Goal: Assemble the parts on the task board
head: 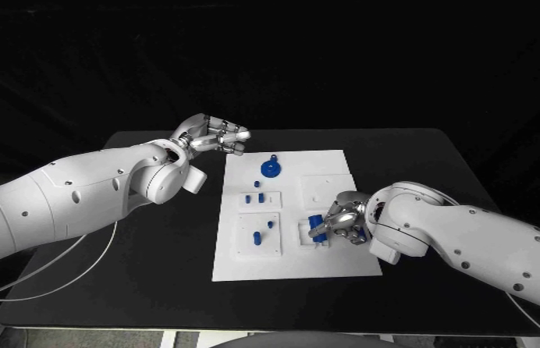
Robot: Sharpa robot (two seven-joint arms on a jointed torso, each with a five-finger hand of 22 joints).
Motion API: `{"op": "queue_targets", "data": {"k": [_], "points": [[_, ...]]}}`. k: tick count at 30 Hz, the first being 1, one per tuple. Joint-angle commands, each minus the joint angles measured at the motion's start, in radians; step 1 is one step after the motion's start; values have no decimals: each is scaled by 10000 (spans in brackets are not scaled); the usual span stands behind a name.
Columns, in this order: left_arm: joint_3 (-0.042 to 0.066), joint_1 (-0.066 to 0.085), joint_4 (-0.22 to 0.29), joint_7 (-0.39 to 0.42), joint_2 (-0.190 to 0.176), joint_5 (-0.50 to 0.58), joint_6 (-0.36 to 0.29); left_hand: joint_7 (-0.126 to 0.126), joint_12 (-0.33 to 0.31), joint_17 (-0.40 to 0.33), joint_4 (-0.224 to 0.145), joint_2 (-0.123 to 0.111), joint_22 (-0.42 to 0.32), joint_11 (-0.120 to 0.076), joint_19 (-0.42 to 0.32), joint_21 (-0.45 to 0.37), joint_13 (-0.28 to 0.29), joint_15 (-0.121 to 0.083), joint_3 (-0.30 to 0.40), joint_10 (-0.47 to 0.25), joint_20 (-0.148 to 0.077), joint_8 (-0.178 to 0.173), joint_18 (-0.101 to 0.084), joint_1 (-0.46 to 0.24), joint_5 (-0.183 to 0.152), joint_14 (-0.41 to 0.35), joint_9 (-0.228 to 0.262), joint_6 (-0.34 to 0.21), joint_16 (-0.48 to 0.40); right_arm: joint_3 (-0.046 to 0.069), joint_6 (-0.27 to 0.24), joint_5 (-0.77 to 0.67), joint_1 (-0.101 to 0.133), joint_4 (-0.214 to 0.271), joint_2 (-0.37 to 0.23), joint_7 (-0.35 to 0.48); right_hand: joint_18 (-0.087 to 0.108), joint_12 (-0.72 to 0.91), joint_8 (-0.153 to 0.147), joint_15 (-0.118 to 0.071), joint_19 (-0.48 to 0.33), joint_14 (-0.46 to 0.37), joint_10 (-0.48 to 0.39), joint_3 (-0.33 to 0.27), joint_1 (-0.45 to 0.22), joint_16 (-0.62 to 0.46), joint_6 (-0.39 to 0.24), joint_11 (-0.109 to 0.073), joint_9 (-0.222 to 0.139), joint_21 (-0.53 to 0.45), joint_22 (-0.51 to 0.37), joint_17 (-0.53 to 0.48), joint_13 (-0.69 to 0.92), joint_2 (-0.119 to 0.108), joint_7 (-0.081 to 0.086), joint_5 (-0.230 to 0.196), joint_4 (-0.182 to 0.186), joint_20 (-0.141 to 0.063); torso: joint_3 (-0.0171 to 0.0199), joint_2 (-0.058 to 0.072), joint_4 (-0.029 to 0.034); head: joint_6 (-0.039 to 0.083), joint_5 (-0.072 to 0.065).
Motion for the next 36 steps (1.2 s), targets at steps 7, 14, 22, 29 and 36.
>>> {"op": "queue_targets", "data": {"k": [7,14,22,29,36], "points": [[3,-6,35,6,16,34,162,36,14,-15,-48,74,-9,87,5,-46,7,23,3,-1,77,38,-22,-20,24,-107,-2,-56,-39,-165,624,-728,-55,-160,193,-342,-84,-59,24,-59,64,29,-24,-250,1,-56,100,-24,-53,-114,1156,18,-42,69,-49,-169,313,-33,9,10,-10,-23,33],[1,-5,45,-15,11,33,173,35,15,-16,-34,78,-10,89,2,-47,7,25,8,-4,79,39,-19,-29,24,-114,-2,-58,-39,-193,847,-1053,-55,-173,274,-344,-88,-82,24,-58,66,27,-30,-277,-75,-81,119,-19,-55,-143,1153,20,-75,41,-47,-509,730,-33,12,20,0,-22,55],[1,-5,46,-49,8,31,208,37,14,-20,3,66,-15,90,-18,-57,7,32,14,-15,89,39,-19,-37,24,-141,-2,-66,-40,-228,1209,-1200,-55,-130,286,-346,-82,-164,28,-50,48,28,-68,-188,-156,-147,133,-10,-55,-247,1136,-8,-153,-144,-42,-565,1033,-23,12,14,-16,-54,96],[0,-5,42,-68,6,31,230,41,14,-20,23,66,-17,94,-23,-58,7,37,16,-20,92,38,-16,-42,23,-154,-2,-70,-39,-236,1234,-1220,-55,-119,302,-341,-86,-169,28,-53,54,31,-64,-164,-198,-148,157,-15,-49,-251,1137,3,-172,-179,-50,-594,1138,-25,19,24,-10,-75,108],[-1,-5,39,-84,5,31,242,42,14,-20,43,74,-18,96,-29,-58,7,41,23,-26,97,39,-12,-43,23,-164,-2,-73,-39,-237,1105,-1230,-55,-141,343,-331,-85,-166,27,-49,57,34,-60,-165,-393,-150,166,-9,-43,-271,1134,11,-183,-206,-46,-852,1379,-25,11,32,-13,-61,95]]}}
